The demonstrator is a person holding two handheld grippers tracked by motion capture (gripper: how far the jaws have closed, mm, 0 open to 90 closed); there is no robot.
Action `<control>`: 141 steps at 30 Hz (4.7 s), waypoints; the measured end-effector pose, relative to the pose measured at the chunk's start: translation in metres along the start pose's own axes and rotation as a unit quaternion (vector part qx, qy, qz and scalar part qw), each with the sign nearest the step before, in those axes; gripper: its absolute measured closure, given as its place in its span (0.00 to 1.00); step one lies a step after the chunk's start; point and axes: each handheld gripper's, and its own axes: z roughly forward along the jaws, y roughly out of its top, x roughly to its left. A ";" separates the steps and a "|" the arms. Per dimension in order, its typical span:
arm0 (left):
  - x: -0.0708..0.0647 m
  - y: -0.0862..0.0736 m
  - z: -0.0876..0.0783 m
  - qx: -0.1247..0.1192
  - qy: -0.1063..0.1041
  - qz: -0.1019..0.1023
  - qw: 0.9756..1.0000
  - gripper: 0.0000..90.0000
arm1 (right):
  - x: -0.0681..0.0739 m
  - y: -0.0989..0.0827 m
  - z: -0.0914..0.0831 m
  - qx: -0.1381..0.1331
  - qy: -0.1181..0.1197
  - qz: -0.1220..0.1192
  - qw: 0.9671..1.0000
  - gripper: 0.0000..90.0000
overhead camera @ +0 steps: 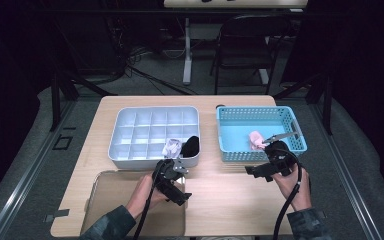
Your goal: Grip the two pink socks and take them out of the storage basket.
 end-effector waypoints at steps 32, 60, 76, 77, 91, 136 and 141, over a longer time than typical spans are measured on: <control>-0.001 0.000 0.006 0.011 -0.008 0.008 1.000 0.00 | -0.074 0.058 0.044 0.068 -0.026 0.067 0.995 0.06; -0.002 0.000 0.009 0.020 -0.012 0.016 1.000 0.01 | -0.101 0.086 0.110 0.236 -0.091 0.134 0.958 0.53; -0.003 0.001 0.009 0.021 -0.015 0.018 1.000 0.01 | -0.097 0.100 0.091 0.217 -0.098 0.119 0.964 0.68; -0.003 0.001 0.009 0.021 -0.015 0.018 1.000 0.01 | -0.097 0.102 0.088 0.220 -0.099 0.116 0.964 0.68; -0.004 0.001 0.010 0.021 -0.018 0.018 0.999 0.01 | -0.085 0.123 0.046 0.189 -0.111 0.092 0.971 0.68; 0.002 -0.001 0.010 0.018 -0.009 0.007 1.000 0.00 | 0.028 0.046 0.014 0.164 -0.007 -0.017 0.986 0.68; 0.002 -0.001 0.010 0.018 -0.009 0.007 1.000 0.00 | 0.030 0.043 0.017 0.161 -0.002 -0.017 0.987 0.68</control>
